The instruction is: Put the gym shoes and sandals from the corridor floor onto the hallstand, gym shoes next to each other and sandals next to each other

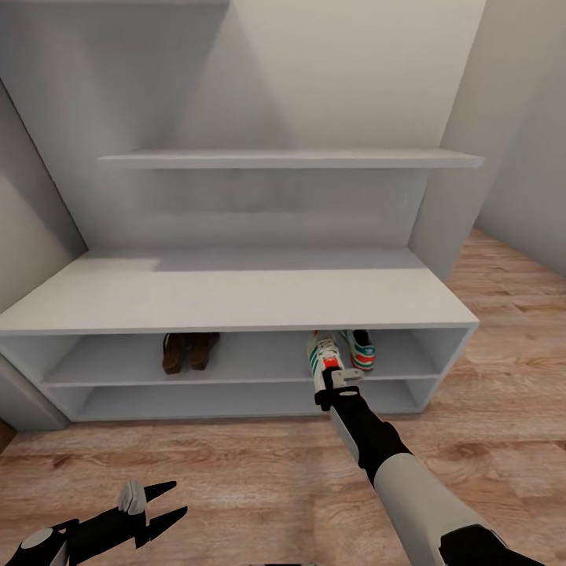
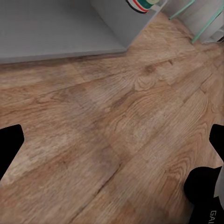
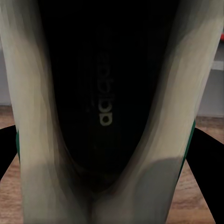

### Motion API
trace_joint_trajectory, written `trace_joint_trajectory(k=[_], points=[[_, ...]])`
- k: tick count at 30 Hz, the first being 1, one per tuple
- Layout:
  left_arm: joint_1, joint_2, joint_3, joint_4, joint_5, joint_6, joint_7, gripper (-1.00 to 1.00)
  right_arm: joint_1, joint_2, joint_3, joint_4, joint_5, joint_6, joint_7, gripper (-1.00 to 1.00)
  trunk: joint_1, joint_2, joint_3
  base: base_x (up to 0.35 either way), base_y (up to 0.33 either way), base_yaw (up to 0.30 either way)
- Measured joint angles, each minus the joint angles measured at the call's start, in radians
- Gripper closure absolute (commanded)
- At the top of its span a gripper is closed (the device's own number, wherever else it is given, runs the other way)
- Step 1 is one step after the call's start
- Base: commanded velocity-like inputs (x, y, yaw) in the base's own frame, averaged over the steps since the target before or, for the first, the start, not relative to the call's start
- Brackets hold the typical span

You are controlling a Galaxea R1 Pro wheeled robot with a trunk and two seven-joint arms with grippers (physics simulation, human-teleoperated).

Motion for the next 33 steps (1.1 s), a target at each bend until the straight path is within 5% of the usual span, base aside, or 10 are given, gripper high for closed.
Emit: trace_joint_trajectory(k=[33], points=[[0.0,0.0,0.003,0.0,0.0,0.0,0.0,-1.0,0.0,-0.001,-0.001,-0.002,0.001,0.0,0.0,1.0,0.0,0.0,0.0,0.116,-0.006,0.0]])
